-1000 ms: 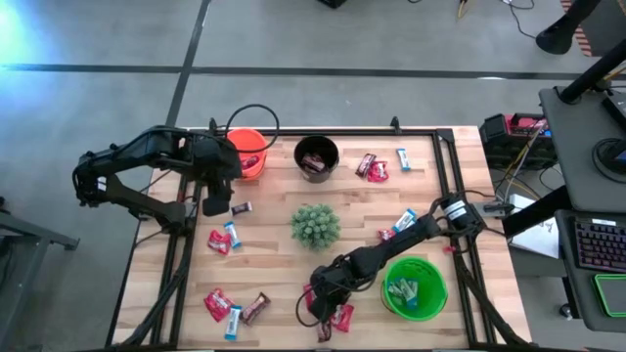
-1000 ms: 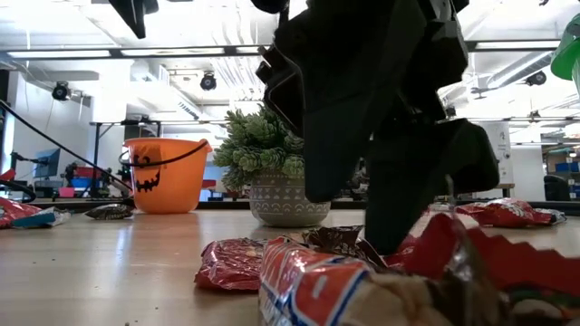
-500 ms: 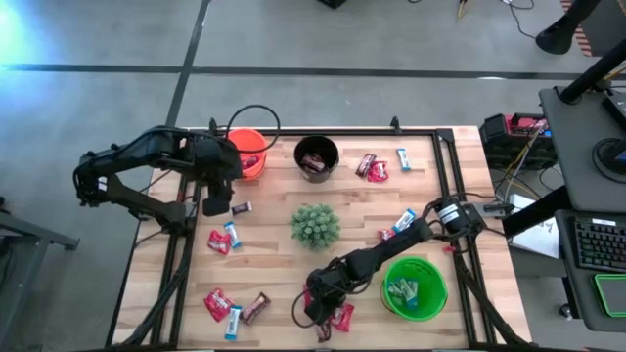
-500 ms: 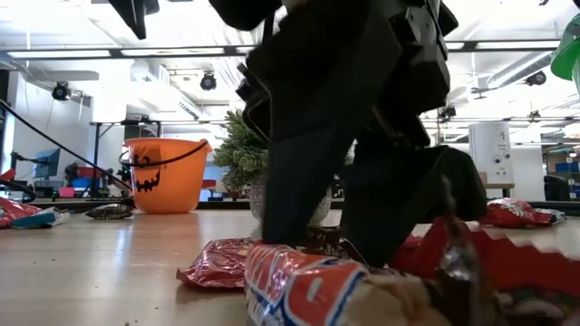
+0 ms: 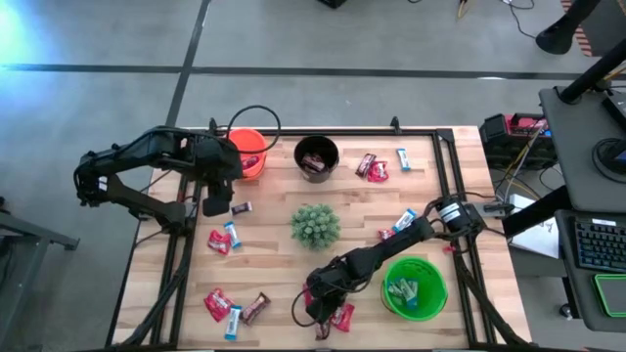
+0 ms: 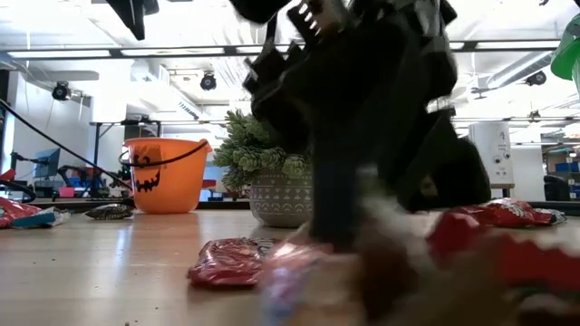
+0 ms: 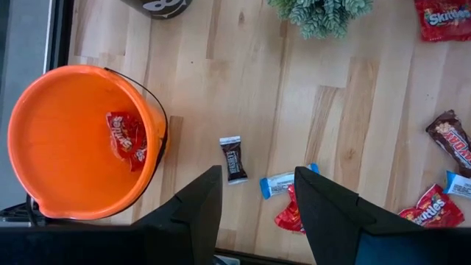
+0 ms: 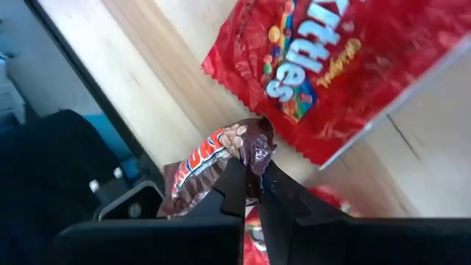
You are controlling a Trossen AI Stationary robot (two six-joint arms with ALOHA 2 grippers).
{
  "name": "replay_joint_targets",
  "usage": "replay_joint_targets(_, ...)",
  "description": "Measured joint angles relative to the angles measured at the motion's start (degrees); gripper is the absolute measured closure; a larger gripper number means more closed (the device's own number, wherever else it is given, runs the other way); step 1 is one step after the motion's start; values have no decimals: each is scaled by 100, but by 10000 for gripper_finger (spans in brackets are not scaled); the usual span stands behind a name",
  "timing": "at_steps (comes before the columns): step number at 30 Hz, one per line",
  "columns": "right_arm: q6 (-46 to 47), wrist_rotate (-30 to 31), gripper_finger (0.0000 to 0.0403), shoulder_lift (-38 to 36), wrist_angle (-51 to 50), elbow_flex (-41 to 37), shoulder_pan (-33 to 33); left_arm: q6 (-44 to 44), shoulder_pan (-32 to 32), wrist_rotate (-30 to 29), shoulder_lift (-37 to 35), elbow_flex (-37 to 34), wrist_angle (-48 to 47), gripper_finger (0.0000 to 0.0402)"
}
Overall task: Sort candy
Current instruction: Put the brown chocolate into the black bucket
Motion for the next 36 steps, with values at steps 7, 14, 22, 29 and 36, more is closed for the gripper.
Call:
replay_joint_targets(7, -663, 264, 393, -668, -868, 11, -50, -63, 0, 0, 19, 0, -19, 249)
replay_joint_targets(14, -1312, 1068, 394, -1439, -1651, 11, -126, -445, 0, 0, 86, 0, -21, 249)
replay_joint_targets(22, -2130, 1765, 394, -2301, -2523, 13, -312, -479, -2, 0, 81, 0, -21, 249)
replay_joint_targets(29, -2795, 2019, 394, -2884, -2892, 13, -704, -614, 4, -16, 79, 0, -21, 249)
replay_joint_targets(36, -3400, 2024, 394, -3224, -2936, 13, -1300, -654, 7, -448, 76, 0, -21, 249)
